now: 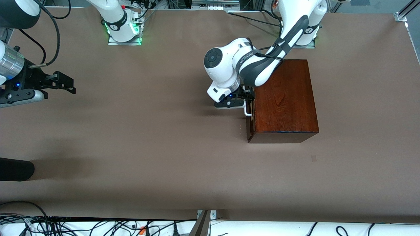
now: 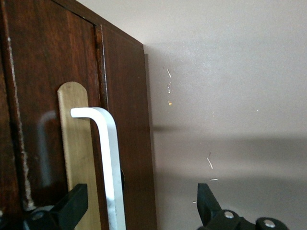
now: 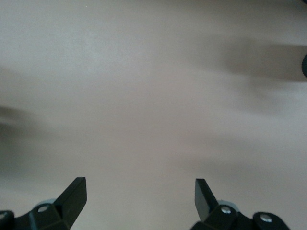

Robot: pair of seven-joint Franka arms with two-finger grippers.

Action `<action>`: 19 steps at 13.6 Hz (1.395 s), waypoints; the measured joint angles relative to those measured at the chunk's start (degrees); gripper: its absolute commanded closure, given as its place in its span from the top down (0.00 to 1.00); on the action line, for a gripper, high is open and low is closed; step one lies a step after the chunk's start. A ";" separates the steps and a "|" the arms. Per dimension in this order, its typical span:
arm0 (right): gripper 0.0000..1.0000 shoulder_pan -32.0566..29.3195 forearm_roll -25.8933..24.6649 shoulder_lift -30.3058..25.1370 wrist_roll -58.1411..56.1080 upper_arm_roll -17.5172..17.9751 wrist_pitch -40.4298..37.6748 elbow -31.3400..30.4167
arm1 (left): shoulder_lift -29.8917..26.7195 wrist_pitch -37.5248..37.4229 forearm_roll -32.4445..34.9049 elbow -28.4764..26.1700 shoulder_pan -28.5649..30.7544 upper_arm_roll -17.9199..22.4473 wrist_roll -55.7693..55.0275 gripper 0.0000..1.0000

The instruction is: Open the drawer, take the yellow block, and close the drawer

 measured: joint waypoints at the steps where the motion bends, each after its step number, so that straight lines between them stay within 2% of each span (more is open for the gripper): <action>1: 1.00 0.00 0.00 0.00 0.00 0.00 0.00 0.00 | 0.22 0.01 0.06 0.23 -0.12 0.00 -0.26 1.00; 6: 1.00 0.00 0.00 0.00 0.00 0.00 0.00 0.00 | 2.35 0.71 0.86 0.24 -0.35 0.04 -0.94 1.00; 19: 1.00 -0.33 0.00 0.00 0.00 -0.31 -0.01 0.00 | 2.49 0.82 1.02 1.58 -1.13 0.06 -2.04 1.00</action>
